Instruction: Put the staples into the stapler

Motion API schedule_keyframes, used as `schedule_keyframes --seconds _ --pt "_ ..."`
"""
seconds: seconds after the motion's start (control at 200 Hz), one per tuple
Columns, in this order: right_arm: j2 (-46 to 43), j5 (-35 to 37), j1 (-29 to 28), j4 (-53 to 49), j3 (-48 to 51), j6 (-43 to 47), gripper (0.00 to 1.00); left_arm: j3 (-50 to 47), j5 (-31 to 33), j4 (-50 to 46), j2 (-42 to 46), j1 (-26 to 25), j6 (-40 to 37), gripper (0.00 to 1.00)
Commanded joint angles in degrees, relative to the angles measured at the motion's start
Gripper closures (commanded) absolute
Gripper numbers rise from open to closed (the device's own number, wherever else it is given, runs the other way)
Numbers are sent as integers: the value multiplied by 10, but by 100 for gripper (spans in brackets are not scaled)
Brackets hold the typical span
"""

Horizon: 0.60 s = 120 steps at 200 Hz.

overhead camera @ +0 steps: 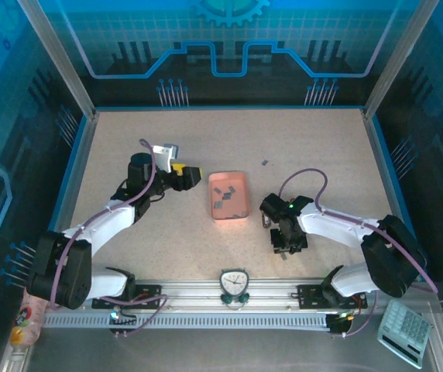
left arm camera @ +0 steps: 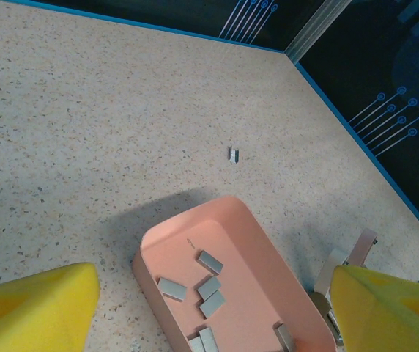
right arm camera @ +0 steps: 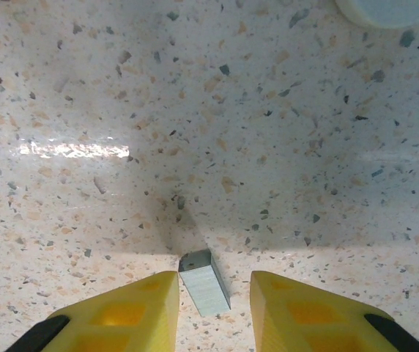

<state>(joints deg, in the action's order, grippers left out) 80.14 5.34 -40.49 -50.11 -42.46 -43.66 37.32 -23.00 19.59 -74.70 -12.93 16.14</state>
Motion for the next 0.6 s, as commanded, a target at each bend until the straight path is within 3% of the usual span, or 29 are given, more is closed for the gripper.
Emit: schedule_keyframes --seconds 0.0,0.595 --pt "16 -11 -5 -12 -10 12 68 -4 -13 5 15 -5 -16 17" --pt "63 -28 -11 -7 -28 22 70 -5 -13 4 15 -7 -18 17"
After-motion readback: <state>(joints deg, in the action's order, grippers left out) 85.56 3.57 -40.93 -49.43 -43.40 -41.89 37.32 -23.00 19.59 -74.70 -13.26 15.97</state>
